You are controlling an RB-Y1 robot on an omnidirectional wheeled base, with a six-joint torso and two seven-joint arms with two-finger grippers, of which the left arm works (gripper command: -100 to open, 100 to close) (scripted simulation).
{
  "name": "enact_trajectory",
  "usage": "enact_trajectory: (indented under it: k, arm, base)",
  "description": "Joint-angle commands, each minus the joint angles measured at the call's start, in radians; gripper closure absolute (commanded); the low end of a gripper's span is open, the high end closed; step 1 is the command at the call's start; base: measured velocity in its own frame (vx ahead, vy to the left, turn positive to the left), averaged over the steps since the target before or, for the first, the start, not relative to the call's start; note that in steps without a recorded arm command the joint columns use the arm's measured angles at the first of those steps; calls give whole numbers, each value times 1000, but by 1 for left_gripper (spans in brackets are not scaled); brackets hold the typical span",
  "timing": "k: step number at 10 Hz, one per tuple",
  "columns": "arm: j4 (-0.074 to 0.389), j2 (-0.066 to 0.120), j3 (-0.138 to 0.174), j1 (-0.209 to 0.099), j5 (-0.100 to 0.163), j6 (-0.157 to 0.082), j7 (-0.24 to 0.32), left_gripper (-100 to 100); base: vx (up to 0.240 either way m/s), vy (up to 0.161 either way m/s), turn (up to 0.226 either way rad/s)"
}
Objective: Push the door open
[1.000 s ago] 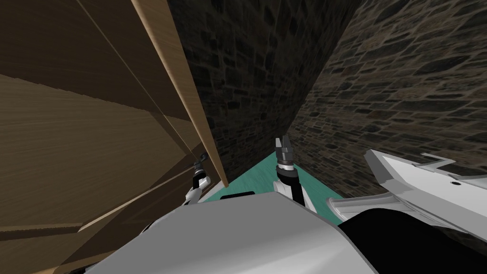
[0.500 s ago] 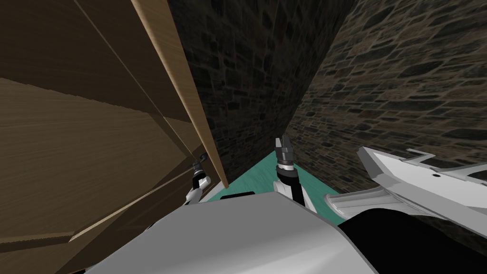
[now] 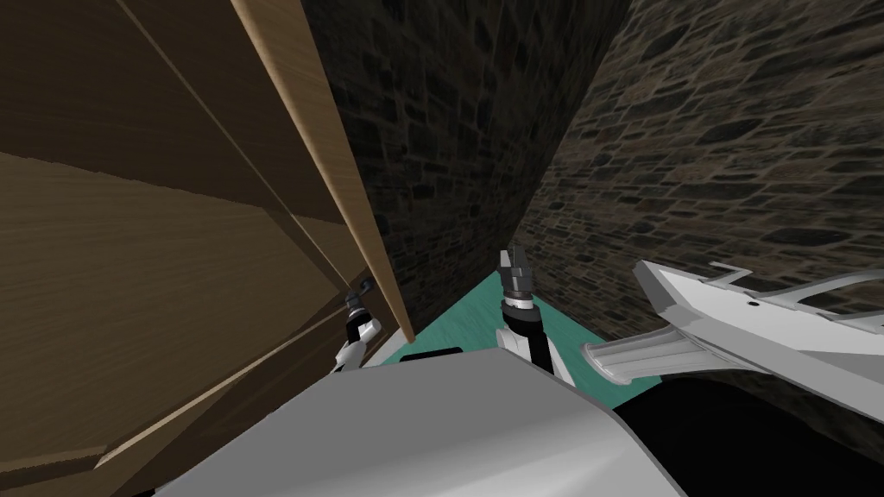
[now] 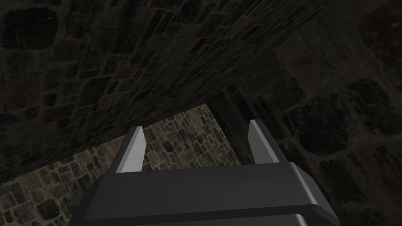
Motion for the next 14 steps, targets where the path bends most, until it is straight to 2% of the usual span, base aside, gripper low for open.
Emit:
enact_trajectory:
  k: [1, 3, 8, 11, 13, 14]
  arm:
    - [50, 37, 9, -30, 4, -50, 10, 100]
    - [63, 39, 47, -41, 23, -79, -13, 100]
    - [74, 39, 47, -41, 23, -79, -13, 100]
    - [63, 39, 47, -41, 23, -79, -13, 100]
    - [73, 39, 85, -53, 42, -108, -37, 100]
    - [73, 39, 85, -53, 42, -108, -37, 100]
  base:
    - [6, 9, 21]
    - [9, 54, -153]
    - [7, 21, -12]
    - [0, 0, 0]
    - [10, 56, -158]
    - [8, 76, -83]
